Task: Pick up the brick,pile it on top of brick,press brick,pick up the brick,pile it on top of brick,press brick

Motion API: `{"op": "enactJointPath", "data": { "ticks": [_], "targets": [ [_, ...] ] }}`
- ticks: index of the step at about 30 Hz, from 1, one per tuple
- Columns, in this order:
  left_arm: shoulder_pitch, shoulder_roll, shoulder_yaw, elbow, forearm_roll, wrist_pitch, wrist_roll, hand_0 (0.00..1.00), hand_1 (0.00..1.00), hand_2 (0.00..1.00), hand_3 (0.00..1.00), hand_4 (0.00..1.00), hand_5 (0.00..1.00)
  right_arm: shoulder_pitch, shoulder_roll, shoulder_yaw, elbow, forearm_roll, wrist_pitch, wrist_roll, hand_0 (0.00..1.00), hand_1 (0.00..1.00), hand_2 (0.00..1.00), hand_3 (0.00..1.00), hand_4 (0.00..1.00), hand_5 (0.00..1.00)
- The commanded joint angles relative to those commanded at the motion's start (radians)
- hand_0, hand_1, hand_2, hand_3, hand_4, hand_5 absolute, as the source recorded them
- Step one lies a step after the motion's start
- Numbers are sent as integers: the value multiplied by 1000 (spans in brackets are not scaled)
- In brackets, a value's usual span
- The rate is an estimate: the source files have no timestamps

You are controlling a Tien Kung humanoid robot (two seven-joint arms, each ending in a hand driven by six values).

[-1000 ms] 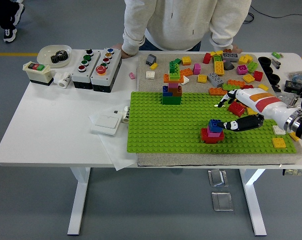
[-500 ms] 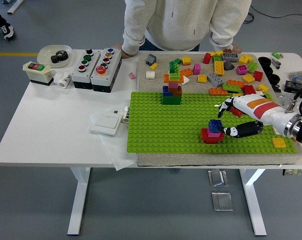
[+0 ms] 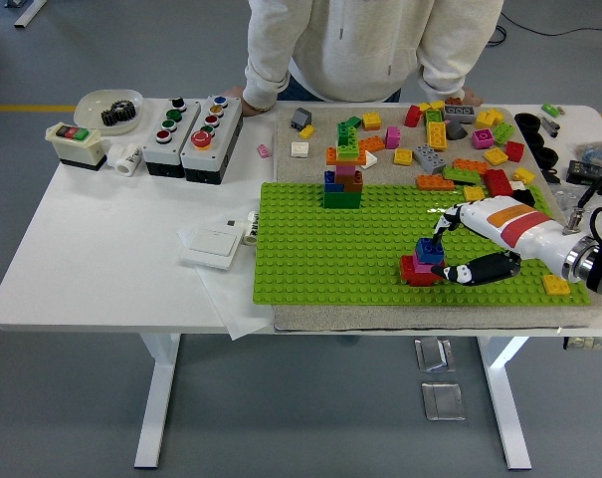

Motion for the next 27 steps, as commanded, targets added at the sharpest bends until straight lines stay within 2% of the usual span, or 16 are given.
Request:
{"op": "enactJointPath", "data": {
  "ticks": [9,27],
  "targets": [
    [-1,1,2,0,-4,0,0,779,719,660,564,591,609,-2,-2,-14,28,8,-4,3,663,654,706,588,793,513],
    [-4,1,11,0,-15,0,-2,780,718,660,564,589,608,2,13,-44,9,21,-4,6,667,655,707,590,796,506]
  ]
}}
